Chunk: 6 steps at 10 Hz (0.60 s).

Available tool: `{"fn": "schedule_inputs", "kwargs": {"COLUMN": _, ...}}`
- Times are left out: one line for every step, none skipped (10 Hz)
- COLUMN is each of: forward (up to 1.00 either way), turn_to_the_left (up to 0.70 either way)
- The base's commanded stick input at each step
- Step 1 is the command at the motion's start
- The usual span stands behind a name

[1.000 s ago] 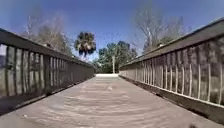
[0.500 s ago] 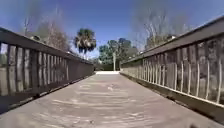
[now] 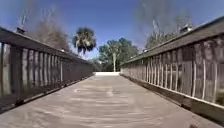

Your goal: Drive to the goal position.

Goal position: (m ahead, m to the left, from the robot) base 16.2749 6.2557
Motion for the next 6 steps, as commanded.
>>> {"fn": "schedule_inputs", "kwargs": {"forward": 0.85, "turn_to_the_left": 0.00}}
{"fn": "schedule_inputs", "kwargs": {"forward": 0.85, "turn_to_the_left": 0.00}}
{"fn": "schedule_inputs", "kwargs": {"forward": 0.85, "turn_to_the_left": 0.10}}
{"fn": "schedule_inputs", "kwargs": {"forward": 0.85, "turn_to_the_left": 0.27}}
{"fn": "schedule_inputs", "kwargs": {"forward": 0.85, "turn_to_the_left": 0.07}}
{"fn": "schedule_inputs", "kwargs": {"forward": 0.85, "turn_to_the_left": 0.00}}
